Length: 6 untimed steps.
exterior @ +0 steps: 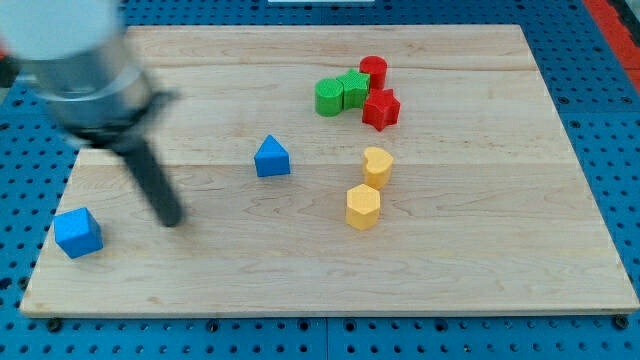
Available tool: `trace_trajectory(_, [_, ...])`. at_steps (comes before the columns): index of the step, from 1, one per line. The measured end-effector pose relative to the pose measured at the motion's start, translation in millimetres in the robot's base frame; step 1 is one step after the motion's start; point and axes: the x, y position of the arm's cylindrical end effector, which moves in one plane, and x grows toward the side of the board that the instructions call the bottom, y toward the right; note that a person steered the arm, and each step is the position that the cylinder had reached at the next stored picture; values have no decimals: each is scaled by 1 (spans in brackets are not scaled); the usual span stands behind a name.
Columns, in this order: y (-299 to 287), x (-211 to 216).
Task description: Slide the blue triangle left a bit
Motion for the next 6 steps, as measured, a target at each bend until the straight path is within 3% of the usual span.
trace_trajectory(1, [69,-16])
trace_trajectory(2, [94,-69])
trace_trajectory(4, [36,-95])
trace_trajectory(6, [27,-113])
